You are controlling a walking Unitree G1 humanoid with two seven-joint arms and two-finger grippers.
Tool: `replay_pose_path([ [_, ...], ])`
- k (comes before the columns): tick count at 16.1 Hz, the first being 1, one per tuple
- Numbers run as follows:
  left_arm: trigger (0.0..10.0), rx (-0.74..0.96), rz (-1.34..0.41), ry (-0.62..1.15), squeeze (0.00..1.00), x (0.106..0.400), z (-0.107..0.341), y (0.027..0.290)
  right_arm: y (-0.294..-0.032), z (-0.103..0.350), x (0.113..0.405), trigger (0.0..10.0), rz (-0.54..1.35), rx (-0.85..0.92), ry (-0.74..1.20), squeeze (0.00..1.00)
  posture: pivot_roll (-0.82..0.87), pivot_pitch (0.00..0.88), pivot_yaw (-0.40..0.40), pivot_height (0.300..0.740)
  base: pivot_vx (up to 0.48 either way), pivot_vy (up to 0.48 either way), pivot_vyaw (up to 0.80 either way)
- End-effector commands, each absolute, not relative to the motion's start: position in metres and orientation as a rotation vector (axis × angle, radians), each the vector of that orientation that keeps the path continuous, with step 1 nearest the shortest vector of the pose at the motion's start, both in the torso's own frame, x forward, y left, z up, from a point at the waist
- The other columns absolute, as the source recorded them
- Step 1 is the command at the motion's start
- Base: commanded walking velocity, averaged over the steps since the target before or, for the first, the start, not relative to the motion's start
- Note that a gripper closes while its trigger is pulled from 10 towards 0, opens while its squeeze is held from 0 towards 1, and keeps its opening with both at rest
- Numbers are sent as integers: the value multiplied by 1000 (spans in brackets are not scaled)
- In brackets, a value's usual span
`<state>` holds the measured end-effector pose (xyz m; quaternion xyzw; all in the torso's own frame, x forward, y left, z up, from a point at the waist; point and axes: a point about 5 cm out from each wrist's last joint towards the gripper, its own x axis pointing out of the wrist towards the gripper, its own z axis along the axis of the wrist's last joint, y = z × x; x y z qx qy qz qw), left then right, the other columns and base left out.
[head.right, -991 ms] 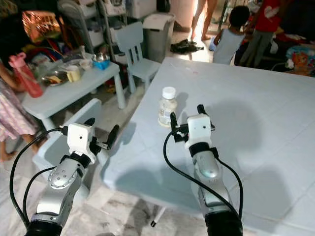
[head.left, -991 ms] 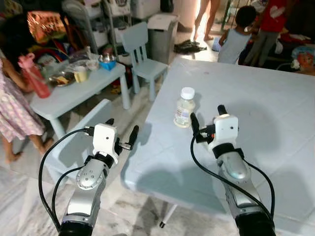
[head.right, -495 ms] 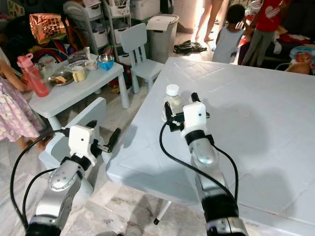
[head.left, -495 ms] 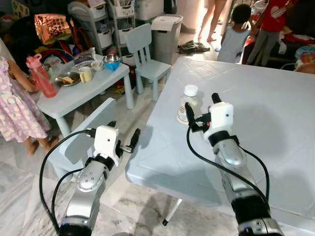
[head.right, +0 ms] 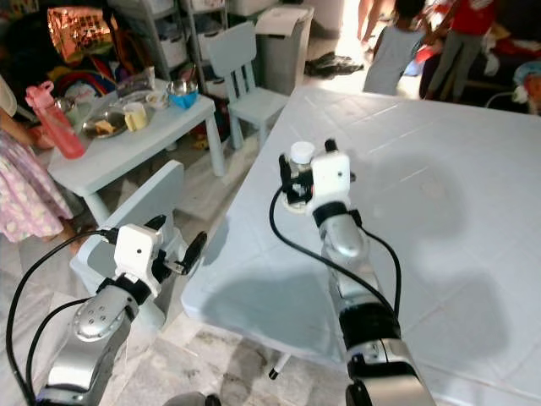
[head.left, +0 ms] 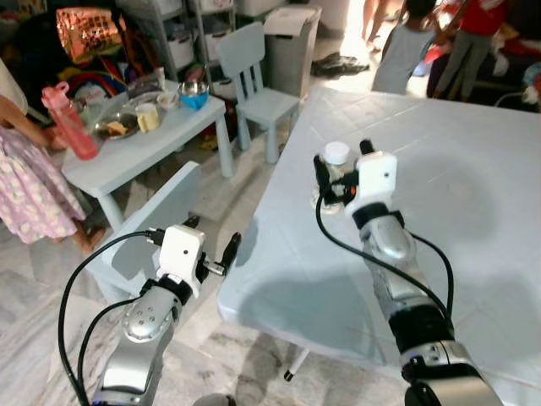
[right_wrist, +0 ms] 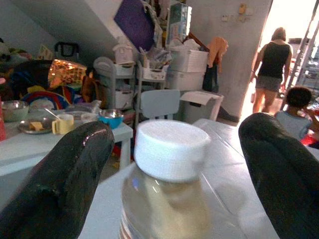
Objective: Restocking fridge
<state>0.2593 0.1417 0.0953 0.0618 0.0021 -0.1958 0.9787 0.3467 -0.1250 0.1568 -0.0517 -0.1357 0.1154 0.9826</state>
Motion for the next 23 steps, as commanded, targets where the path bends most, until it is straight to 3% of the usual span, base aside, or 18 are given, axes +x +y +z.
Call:
replay_pose_path([
  [1,10000,141,-404,8,0,257,97,143,-123,159,350,10000,227,-83,-278,0,80,73,53,740,0,0,0],
  [6,10000,157,-437,23,0,253,99,139,-121,158,358,10000,266,-66,-256,0,89,77,67,740,0,0,0],
  [7,10000,158,-441,24,0,253,99,138,-121,158,359,8039,268,-68,-253,0,89,77,68,740,0,0,0],
  [8,10000,158,-445,28,0,253,98,137,-121,159,360,2980,271,-66,-253,0,88,78,71,740,0,0,0],
  [9,10000,159,-450,32,0,252,98,136,-121,160,361,902,269,-65,-252,0,86,78,71,740,0,0,0],
  [10,10000,159,-456,35,0,252,98,135,-121,160,362,706,269,-63,-251,0,85,79,71,740,0,0,0],
  [11,10000,161,-465,39,0,252,97,133,-120,161,364,2039,267,-58,-246,0,83,80,72,740,0,0,0],
  [14,10000,166,-472,42,0,252,96,132,-118,166,368,2353,288,-34,-235,0,80,80,72,740,0,0,0],
  [15,10000,169,-469,41,0,253,96,133,-117,167,369,1686,296,-48,-240,0,80,78,72,740,0,0,0],
  [18,10000,169,-469,46,0,254,95,133,-117,167,371,1059,298,-53,-232,0,75,76,68,740,0,0,0],
  [22,10000,168,-472,48,0,254,94,131,-119,162,372,863,295,-82,-185,0,69,73,62,740,0,0,0],
  [23,10000,170,-472,50,0,254,93,130,-121,159,372,0,289,-91,-166,0,66,72,60,740,0,0,0],
])
